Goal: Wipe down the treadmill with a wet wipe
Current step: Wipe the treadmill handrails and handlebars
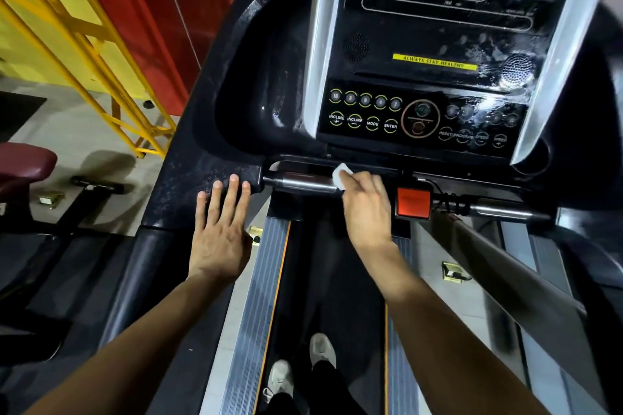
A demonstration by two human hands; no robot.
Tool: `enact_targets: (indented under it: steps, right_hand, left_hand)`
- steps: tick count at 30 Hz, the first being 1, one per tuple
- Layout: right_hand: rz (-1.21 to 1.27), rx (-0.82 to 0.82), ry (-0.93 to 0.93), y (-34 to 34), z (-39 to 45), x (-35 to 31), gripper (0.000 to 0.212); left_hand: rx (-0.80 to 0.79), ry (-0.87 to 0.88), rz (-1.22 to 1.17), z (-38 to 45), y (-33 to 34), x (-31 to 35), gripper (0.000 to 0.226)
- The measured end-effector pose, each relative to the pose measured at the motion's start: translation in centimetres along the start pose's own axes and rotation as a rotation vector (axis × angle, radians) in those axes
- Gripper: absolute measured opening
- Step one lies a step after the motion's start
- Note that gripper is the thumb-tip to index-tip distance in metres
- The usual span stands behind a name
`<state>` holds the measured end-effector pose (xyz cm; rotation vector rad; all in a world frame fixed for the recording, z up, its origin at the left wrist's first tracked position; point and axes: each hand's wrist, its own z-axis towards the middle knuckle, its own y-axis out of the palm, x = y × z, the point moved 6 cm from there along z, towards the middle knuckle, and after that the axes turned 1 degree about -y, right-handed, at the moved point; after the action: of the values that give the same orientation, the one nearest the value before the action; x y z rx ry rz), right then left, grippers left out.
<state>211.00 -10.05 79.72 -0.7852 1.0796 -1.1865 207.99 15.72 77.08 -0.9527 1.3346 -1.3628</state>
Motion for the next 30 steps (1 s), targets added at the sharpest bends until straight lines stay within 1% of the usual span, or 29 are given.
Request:
enact_targets:
  steps: [3, 4, 6, 8, 11, 13, 15, 17, 20, 22, 23, 24, 26, 28, 29, 30]
  right_hand:
    - [-0.029, -0.007, 0.080, 0.3, -0.2, -1.6, 0.040]
    - [-0.017, -0.017, 0.085, 0.4, -0.4, -2.6, 0.042]
    - [-0.034, -0.029, 0.035, 0.5, -1.0, -3.6, 0.053]
    - [-0.083, -0.020, 0.042, -0.2, -1.3, -1.8, 0.057]
    - [-0.136, 0.001, 0.160, -1.5, -1.5, 0.9, 0.050]
    - [-0.116, 0.005, 0.242, -1.8, -1.6, 0.5, 0.041]
    - [-0.062, -0.010, 0.266, -1.7, -1.6, -1.0, 0.035]
    - [0.011, -0.036, 0.248, -1.5, -1.5, -1.8, 0.035]
    - [0.092, -0.067, 0.174, -2.3, -1.9, -0.6, 0.037]
    - [0.125, 0.055, 0.140, -5.0, -3.3, 1.2, 0.036]
    - [0.115, 0.129, 0.151, -6.7, -3.9, 2.4, 0.036]
    - [0.075, 0.199, 0.180, -8.3, -4.5, 3.8, 0.037]
    - [-0.038, 0.269, 0.242, -9.8, -5.0, 6.0, 0.041]
    - [-0.074, 0.251, 0.332, -9.1, -5.1, 7.0, 0.043]
    - [-0.072, 0.224, 0.346, -8.5, -5.1, 6.8, 0.044]
    - [-0.077, 0.199, 0.320, -7.8, -5.1, 6.2, 0.044]
  left_hand:
    - [0.004, -0.001, -0.009, -0.1, 0.1, 0.0, 0.088]
    - [0.005, -0.002, -0.012, -0.1, 0.2, -0.1, 0.089]
    - [0.012, 0.002, -0.021, 0.0, 0.3, -0.2, 0.086]
    - [0.010, 0.014, -0.030, 0.1, 0.5, -0.2, 0.086]
    - [0.006, 0.017, -0.036, 0.2, 0.5, -0.1, 0.085]
    - [0.007, 0.013, -0.044, 0.1, 0.5, -0.1, 0.085]
    - [0.004, 0.010, -0.072, 0.2, 0.3, 0.0, 0.086]
    - [-0.002, 0.018, -0.096, 0.1, 0.2, 0.1, 0.088]
    - [-0.015, -0.019, -0.126, 0.2, -0.1, 0.5, 0.089]
    - [-0.019, -0.080, -0.183, 0.2, -0.6, 1.3, 0.089]
    - [-0.016, -0.087, -0.217, 0.4, -0.8, 2.0, 0.091]
    - [-0.010, -0.058, -0.244, 0.7, -1.1, 3.0, 0.092]
    - [-0.026, 0.083, -0.288, 1.1, -1.5, 5.9, 0.090]
    - [-0.059, 0.220, -0.334, 1.6, -1.9, 9.0, 0.088]
    - [-0.070, 0.262, -0.348, 2.0, -2.2, 10.3, 0.087]
    - [-0.080, 0.288, -0.349, 2.4, -2.4, 11.3, 0.086]
